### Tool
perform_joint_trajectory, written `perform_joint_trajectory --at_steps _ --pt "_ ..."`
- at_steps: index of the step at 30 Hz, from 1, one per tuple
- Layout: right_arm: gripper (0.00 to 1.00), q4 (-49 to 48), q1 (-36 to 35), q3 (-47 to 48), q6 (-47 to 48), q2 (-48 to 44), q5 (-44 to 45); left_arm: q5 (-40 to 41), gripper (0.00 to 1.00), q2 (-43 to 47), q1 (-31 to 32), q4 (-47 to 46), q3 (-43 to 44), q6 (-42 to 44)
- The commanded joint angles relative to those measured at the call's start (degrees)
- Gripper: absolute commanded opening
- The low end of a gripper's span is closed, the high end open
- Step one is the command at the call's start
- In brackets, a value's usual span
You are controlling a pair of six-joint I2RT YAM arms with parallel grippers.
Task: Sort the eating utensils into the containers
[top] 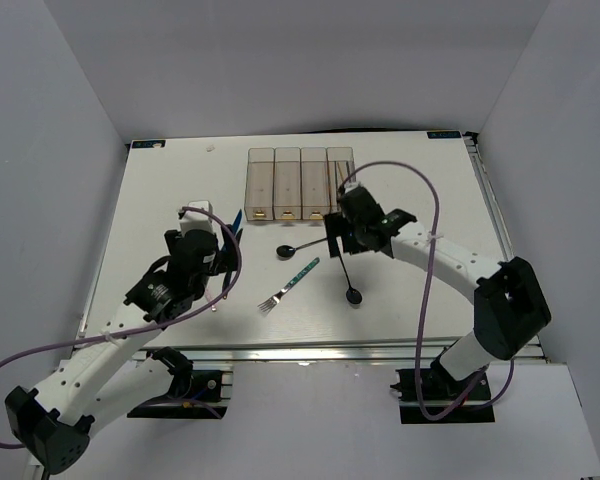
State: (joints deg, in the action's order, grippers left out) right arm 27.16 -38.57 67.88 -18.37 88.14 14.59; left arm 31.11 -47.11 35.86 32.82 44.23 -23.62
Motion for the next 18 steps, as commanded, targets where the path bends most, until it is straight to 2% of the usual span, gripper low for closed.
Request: perform_joint_trajectory --at_steps 1,9,18 --pt "0.86 -0.87 -1.95 -5.99 -3.33 -2.44 -1.66 0.88 0.98 -0.79 0.27 0.32 1.39 -0.38" --pt "0.87 -3.33 -4.68 -12.76 -5.89 -9.63 0.0 -5.7 0.98 -5.44 0.27 -0.92 1.91 1.12" --pt "0.87 -0.44 -4.59 -14.17 -3.96 -16.32 -0.35 -4.3 0.98 -18.0 -1.22 0.57 5.59 -4.51"
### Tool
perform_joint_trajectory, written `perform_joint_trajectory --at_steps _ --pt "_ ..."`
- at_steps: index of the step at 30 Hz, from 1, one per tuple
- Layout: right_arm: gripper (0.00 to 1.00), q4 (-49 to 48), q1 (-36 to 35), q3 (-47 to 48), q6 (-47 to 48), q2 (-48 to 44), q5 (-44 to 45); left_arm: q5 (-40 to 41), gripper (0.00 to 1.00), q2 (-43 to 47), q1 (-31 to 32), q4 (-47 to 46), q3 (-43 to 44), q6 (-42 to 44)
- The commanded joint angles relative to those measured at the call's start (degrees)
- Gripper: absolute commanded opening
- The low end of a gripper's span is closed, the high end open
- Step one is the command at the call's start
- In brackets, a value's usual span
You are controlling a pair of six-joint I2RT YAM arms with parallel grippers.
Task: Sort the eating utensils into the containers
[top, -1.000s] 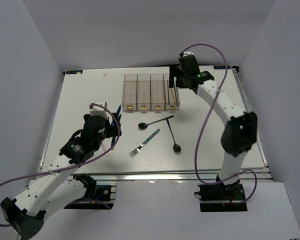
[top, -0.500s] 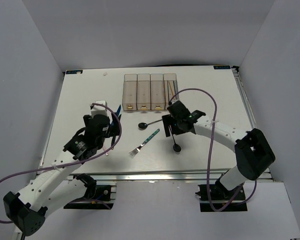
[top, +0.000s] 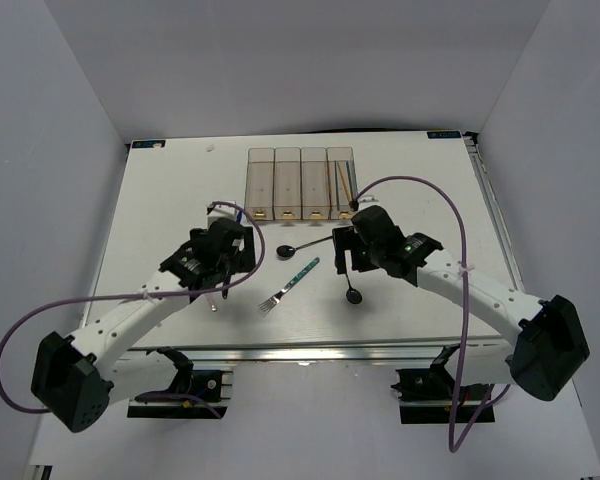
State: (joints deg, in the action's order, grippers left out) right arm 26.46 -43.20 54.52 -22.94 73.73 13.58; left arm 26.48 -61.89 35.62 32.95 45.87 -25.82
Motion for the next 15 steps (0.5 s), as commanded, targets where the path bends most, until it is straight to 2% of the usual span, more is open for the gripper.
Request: perform_joint_trajectory --at_steps 1,6,8,15 --pt "0.87 0.61 -0.04 -0.91 0.7 -2.19 0.48 -0.8 0.98 -5.07 -1.68 0.97 4.75 -2.13" --pt "0.87 1.67 -0.04 -2.66 0.88 -5.43 0.13 -9.58 0.98 -13.77 -9.15 2.03 6.87 -0.46" --pt "0.87 1.84 -0.04 -3.45 0.7 -6.58 -0.31 -15.2 0.92 -15.53 -12.83 1.94 6.78 0.68" --pt "0.87 2.54 0.05 -4.86 0.53 -10.1 -0.66 -17.52 0.76 -22.48 -13.56 4.49 8.89 3.23"
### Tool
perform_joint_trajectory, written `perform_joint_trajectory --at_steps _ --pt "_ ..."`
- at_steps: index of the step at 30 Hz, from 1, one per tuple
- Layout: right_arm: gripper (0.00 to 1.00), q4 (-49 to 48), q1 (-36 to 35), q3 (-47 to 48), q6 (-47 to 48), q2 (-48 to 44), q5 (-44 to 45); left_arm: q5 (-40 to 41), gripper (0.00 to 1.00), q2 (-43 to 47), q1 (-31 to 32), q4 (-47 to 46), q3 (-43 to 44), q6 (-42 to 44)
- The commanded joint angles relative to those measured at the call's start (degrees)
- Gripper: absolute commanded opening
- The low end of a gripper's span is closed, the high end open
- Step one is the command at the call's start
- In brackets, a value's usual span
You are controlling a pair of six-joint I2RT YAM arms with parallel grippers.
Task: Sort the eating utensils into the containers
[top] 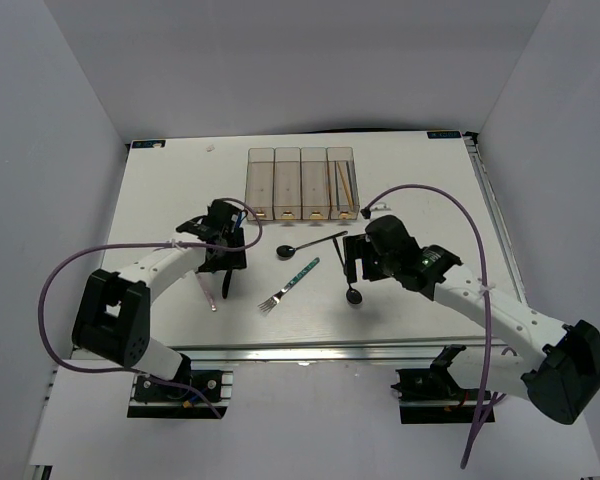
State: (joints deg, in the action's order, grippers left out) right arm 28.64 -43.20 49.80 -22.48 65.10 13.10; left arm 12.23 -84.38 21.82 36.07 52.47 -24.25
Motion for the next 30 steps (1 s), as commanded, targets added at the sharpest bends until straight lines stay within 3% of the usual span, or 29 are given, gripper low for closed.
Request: perform_joint_trajectory --at_steps 1,15,30 --pt "0.88 0.45 -0.04 -0.23 0.15 -1.64 -0.71 -2.57 0.76 -0.87 0.24 1.71 2.38 1.84" --pt "0.89 -2.01 -0.04 -1.99 2.09 -8.06 -6.42 -4.49 0.68 -7.29 0.24 1.46 1.5 3.95" --pt "0.89 1.24 -0.04 0.47 1.83 -9.64 -6.42 -5.73 0.41 -10.28 0.24 -0.3 -1.4 3.86"
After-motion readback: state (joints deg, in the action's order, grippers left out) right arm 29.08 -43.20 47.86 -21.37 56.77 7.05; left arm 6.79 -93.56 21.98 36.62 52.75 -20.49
